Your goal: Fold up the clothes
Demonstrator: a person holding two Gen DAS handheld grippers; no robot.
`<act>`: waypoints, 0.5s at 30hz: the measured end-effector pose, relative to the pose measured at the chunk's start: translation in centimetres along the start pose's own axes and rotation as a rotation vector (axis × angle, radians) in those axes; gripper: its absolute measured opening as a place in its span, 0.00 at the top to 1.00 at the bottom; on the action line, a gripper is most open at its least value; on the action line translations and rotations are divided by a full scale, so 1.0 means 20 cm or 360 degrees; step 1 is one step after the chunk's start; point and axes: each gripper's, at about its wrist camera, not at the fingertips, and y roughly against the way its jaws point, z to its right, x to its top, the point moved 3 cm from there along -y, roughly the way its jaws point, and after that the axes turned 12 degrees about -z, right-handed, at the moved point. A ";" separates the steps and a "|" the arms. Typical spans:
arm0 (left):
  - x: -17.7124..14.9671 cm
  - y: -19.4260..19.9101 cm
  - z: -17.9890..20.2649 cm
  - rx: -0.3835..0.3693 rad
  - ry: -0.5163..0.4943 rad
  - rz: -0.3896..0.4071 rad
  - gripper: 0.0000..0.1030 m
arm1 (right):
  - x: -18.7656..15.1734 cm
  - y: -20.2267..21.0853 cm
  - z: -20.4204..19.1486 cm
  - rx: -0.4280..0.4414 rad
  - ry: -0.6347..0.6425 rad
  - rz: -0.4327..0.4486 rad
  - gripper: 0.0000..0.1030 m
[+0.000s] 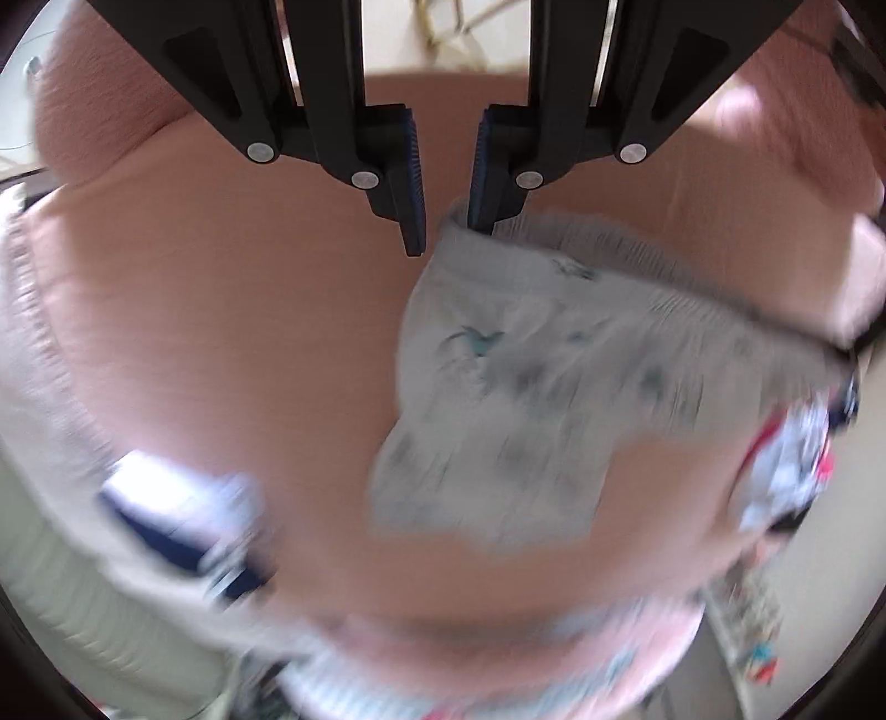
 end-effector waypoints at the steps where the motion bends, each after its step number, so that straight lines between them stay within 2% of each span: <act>1: -0.03 -0.01 0.00 -0.0007 -0.0019 -0.0020 0.92 | -0.02 -0.05 -0.05 0.0059 0.0050 -0.0069 0.87; 2: -0.05 -0.03 -0.01 -0.0014 -0.0038 -0.0040 0.92 | -0.04 -0.06 -0.09 0.0071 0.0112 -0.0068 0.87; 6: -0.11 -0.06 -0.01 -0.0085 -0.0034 -0.0077 0.92 | -0.02 0.07 -0.27 -0.0021 0.0367 0.0157 0.85; 7: -0.14 -0.04 -0.03 -0.0110 -0.0014 -0.0083 0.92 | 0.00 0.08 -0.31 0.0000 0.0456 0.0171 0.85; 10: -0.16 -0.01 -0.06 -0.0155 0.0024 -0.0087 0.92 | 0.05 0.02 -0.43 0.0085 0.0619 0.0133 0.85; 12: -0.15 0.01 -0.07 -0.0171 0.0032 -0.0075 0.92 | 0.09 -0.04 -0.47 0.0108 0.0669 0.0062 0.85; 15: -0.13 0.04 -0.07 -0.0175 0.0036 -0.0058 0.92 | 0.13 -0.07 -0.54 0.0184 0.0718 0.0052 0.85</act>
